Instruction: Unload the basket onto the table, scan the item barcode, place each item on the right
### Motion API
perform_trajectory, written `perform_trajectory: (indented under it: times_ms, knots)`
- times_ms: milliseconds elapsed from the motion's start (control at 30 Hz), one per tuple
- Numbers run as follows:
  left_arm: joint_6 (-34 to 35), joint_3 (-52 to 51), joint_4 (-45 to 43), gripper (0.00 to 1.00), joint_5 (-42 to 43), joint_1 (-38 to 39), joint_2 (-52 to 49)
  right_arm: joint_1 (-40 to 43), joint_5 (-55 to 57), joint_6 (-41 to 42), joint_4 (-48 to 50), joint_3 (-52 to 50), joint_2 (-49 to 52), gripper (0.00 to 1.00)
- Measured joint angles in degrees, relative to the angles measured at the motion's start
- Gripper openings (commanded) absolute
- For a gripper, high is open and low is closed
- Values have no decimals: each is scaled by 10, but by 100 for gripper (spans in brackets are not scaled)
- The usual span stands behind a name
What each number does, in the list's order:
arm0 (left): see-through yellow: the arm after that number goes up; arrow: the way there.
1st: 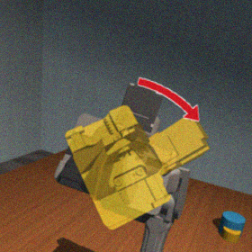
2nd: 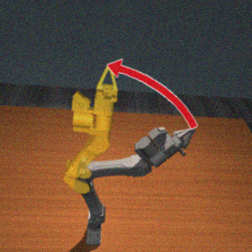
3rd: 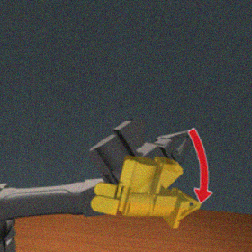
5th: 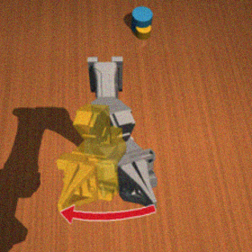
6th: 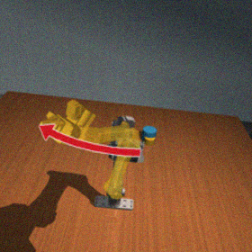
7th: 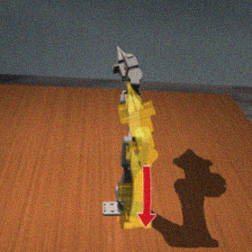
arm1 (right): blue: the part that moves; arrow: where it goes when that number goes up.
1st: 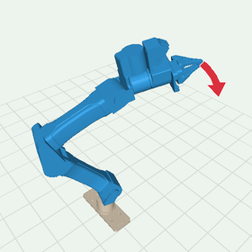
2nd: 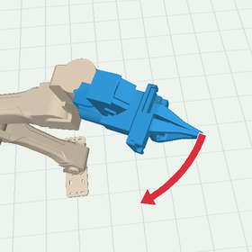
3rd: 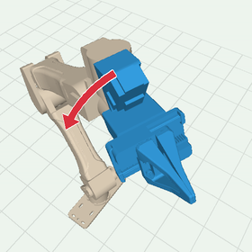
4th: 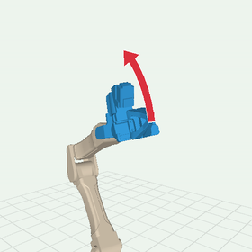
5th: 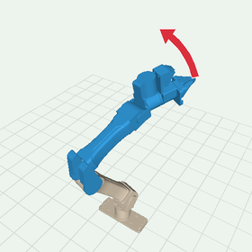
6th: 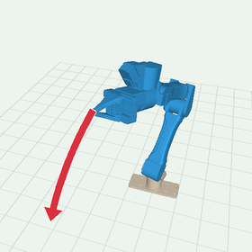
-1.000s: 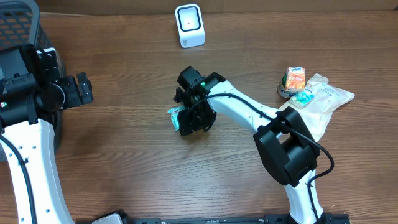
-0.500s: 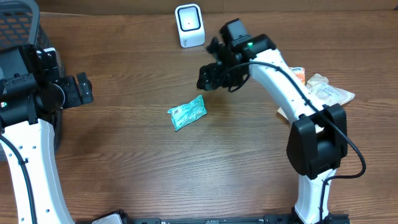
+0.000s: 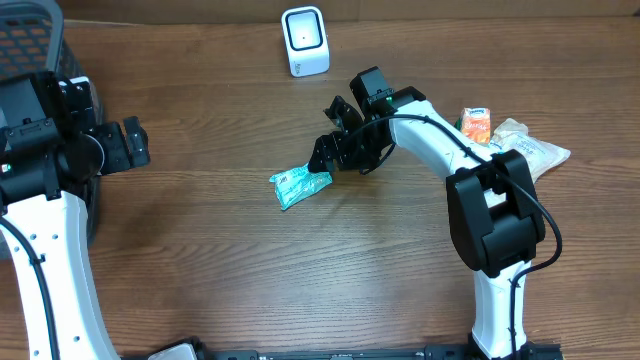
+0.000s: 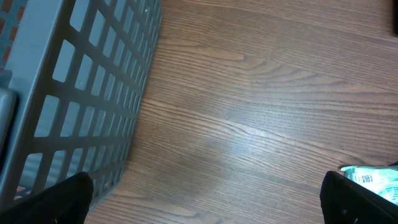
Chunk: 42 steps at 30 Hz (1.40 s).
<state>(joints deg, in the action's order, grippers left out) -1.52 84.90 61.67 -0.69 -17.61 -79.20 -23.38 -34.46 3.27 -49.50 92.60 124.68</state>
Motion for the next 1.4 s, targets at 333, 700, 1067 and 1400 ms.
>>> perform_trajectory:
  times_ms: [333,700,1067,1400]
  knots:
    - [0,0,0,100,0,0,0,0,-25,27,60,-57,0,71]
    - [0,0,0,100,0,0,0,-3,-41,51,95,-71,0,70]
    - [0,0,0,100,0,0,0,-27,-41,57,100,-72,0,59]
    - [0,0,0,99,0,0,0,-28,-44,55,124,-96,0,10]
